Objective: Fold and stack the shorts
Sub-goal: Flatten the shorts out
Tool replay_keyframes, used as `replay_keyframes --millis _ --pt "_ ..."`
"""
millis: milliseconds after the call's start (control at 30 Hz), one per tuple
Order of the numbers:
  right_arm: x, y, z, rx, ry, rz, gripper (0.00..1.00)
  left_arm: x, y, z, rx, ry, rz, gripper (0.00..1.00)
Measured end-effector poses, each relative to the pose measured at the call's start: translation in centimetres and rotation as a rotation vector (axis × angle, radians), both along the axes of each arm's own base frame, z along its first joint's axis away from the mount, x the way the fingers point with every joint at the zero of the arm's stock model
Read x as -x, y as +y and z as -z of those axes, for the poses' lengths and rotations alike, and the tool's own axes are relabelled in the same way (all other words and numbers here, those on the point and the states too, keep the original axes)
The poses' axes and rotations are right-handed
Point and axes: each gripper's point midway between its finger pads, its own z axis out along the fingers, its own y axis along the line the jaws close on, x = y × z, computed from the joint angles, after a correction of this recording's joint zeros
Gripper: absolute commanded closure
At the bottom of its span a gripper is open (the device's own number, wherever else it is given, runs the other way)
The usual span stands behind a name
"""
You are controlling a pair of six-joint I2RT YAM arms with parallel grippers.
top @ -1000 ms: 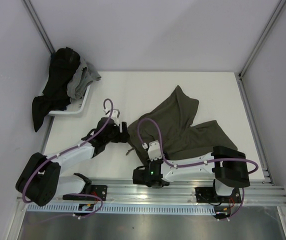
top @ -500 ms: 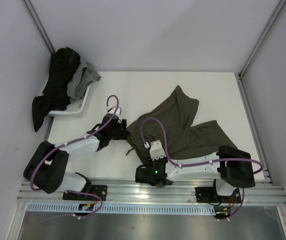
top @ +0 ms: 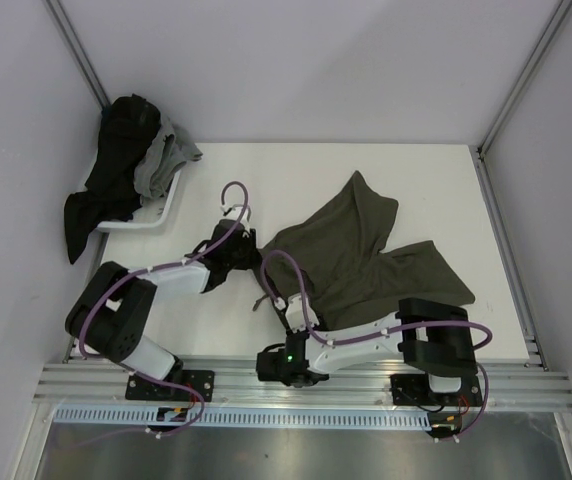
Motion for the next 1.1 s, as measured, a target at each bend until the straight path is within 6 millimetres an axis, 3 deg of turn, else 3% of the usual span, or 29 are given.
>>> replay_keyframes --millis 233,333,400,633,900,1100 --pt "0.7 0.1 0.0 0.013 -0.018 0.0 0.67 -0.7 -1.0 1.0 0.028 0.002 0.013 0.72" --pt "0.8 0.1 0.0 0.012 -0.021 0.005 0.69 -1.2 -1.4 1.1 0.047 0.004 0.006 0.85" --pt "0.8 0.0 0.1 0.016 -0.026 0.008 0.71 -1.6 -1.8 1.0 0.058 0.008 -0.002 1.0" --pt "1.1 0.4 0.3 0.066 -0.048 0.005 0.71 -2.3 -2.1 1.0 0.097 0.036 -0.05 1.0" --pt "3.5 3.0 0.5 0.083 -0.039 -0.077 0.69 -3.6 -0.4 0.9 0.143 0.073 -0.118 1.0" --pt "6.2 4.4 2.1 0.146 0.015 -0.142 0.69 -6.4 1.0 -0.3 0.164 0.04 -0.171 1.0"
